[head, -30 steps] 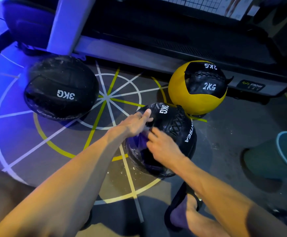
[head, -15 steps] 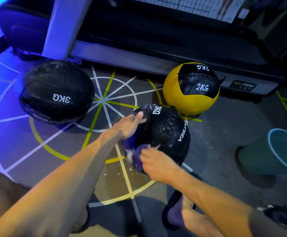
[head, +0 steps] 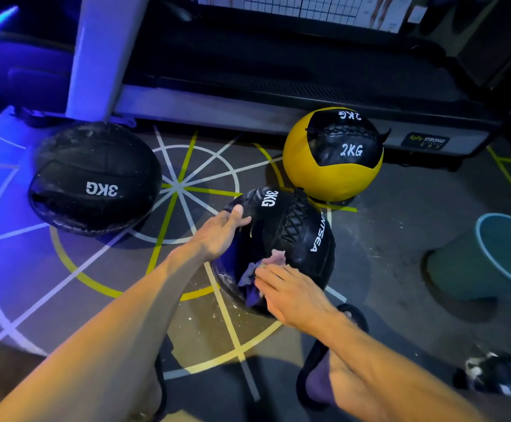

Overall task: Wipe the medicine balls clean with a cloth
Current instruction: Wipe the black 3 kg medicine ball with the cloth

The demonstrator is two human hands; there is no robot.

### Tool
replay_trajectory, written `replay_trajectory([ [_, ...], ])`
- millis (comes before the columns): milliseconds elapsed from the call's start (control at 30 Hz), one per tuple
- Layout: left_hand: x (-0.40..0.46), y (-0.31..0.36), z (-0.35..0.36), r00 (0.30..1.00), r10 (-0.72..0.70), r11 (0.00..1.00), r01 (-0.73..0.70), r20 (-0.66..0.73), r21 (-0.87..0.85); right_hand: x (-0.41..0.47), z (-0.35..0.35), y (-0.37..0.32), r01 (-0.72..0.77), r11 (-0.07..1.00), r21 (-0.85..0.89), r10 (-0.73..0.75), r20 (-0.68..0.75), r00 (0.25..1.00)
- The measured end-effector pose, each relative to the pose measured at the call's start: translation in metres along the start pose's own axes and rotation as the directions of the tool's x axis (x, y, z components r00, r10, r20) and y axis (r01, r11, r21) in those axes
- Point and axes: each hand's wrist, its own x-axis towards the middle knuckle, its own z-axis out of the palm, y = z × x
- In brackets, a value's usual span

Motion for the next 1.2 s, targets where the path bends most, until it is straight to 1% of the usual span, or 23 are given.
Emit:
replay_trajectory([
  [67,-0.001,-0.005,0.001,1.0,0.011,1.0,-0.011,-0.022,-0.008,0.018,-0.011,0.013,0.066,0.997,-0.04,-0.066,-0.002,0.998],
  [133,0.0,-0.009,0.002,1.0,0.015,1.0,-0.015,-0.027,-0.011,0.037,-0.023,0.033,0.027,0.999,-0.029,-0.028,-0.023,0.999],
  [200,0.0,-0.014,0.004,0.999,0.027,1.0,-0.027,-0.025,-0.009,0.049,-0.033,0.062,-0.216,0.975,0.052,0.221,-0.133,0.966],
  [267,-0.003,-0.017,0.009,0.998,0.043,0.999,-0.044,-0.036,-0.029,0.05,-0.032,0.076,-0.404,0.909,0.103,0.416,-0.154,0.896],
  [300,-0.005,-0.019,0.012,0.998,0.043,0.998,-0.045,-0.044,-0.04,0.049,-0.029,0.07,-0.387,0.915,0.117,0.399,-0.118,0.909],
  [333,-0.007,-0.02,0.013,0.997,0.043,0.997,-0.046,-0.058,-0.054,0.047,-0.028,0.058,-0.292,0.949,0.119,0.3,-0.06,0.952],
  [367,-0.008,-0.021,0.014,0.997,0.044,0.996,-0.049,-0.071,-0.078,0.043,-0.027,0.043,-0.142,0.984,0.108,0.141,0.014,0.99],
  [433,-0.013,-0.025,0.013,0.996,0.039,0.99,-0.05,-0.084,-0.13,0.035,-0.026,0.036,0.147,0.987,0.06,-0.152,0.076,0.985],
  [467,-0.016,-0.027,0.013,0.996,0.036,0.988,-0.048,-0.081,-0.144,0.036,-0.026,0.044,0.163,0.985,0.063,-0.167,0.059,0.984],
  [500,-0.017,-0.027,0.013,0.997,0.038,0.987,-0.048,-0.072,-0.15,0.04,-0.027,0.056,0.069,0.992,0.108,-0.07,0.01,0.997],
  [567,-0.02,-0.029,0.015,0.998,0.029,0.983,-0.04,-0.061,-0.177,0.05,-0.023,0.074,-0.251,0.931,0.264,0.291,-0.126,0.948],
  [600,-0.021,-0.032,0.017,0.998,0.016,0.98,-0.028,-0.059,-0.199,0.053,-0.02,0.071,-0.343,0.895,0.284,0.396,-0.155,0.905],
  [633,-0.023,-0.033,0.019,0.998,0.004,0.974,-0.019,-0.068,-0.224,0.055,-0.018,0.059,-0.351,0.895,0.273,0.397,-0.131,0.909],
  [667,-0.025,-0.039,0.02,0.996,-0.016,0.969,-0.005,-0.085,-0.246,0.052,-0.017,0.043,-0.278,0.924,0.263,0.304,-0.065,0.95],
  [733,-0.033,-0.045,0.021,0.996,-0.03,0.967,0.009,-0.079,-0.255,0.037,-0.028,0.016,-0.005,0.971,0.24,0.003,0.011,1.0],
  [767,-0.041,-0.046,0.022,0.997,-0.017,0.971,-0.001,-0.071,-0.238,0.03,-0.034,0.016,0.067,0.967,0.246,-0.07,0.007,0.998],
  [800,-0.05,-0.047,0.023,0.997,0.005,0.978,-0.02,-0.073,-0.206,0.027,-0.041,0.021,0.052,0.963,0.266,-0.045,-0.031,0.998],
  [867,-0.072,-0.041,0.025,0.99,0.056,0.996,-0.065,-0.126,-0.064,0.029,-0.055,0.041,-0.14,0.92,0.367,0.211,-0.161,0.964],
  [933,-0.089,-0.04,0.028,0.981,0.12,0.993,-0.115,-0.155,0.039,0.028,-0.066,0.065,-0.327,0.839,0.434,0.474,-0.29,0.831],
  [967,-0.097,-0.04,0.029,0.979,0.143,0.988,-0.133,-0.148,0.077,0.026,-0.071,0.076,-0.37,0.811,0.453,0.534,-0.318,0.783],
  [1033,-0.105,-0.044,0.03,0.97,0.2,0.956,-0.162,-0.139,0.246,0.02,-0.076,0.09,-0.415,0.786,0.458,0.581,-0.319,0.749],
  [1100,-0.107,-0.037,0.034,0.931,0.316,0.862,-0.202,-0.183,0.465,0.014,-0.079,0.091,-0.458,0.748,0.48,0.625,-0.276,0.731],
  [1200,-0.105,-0.012,0.057,0.855,0.481,0.766,-0.303,-0.193,0.567,0.013,-0.085,0.076,-0.524,0.678,0.516,0.69,-0.2,0.696],
])
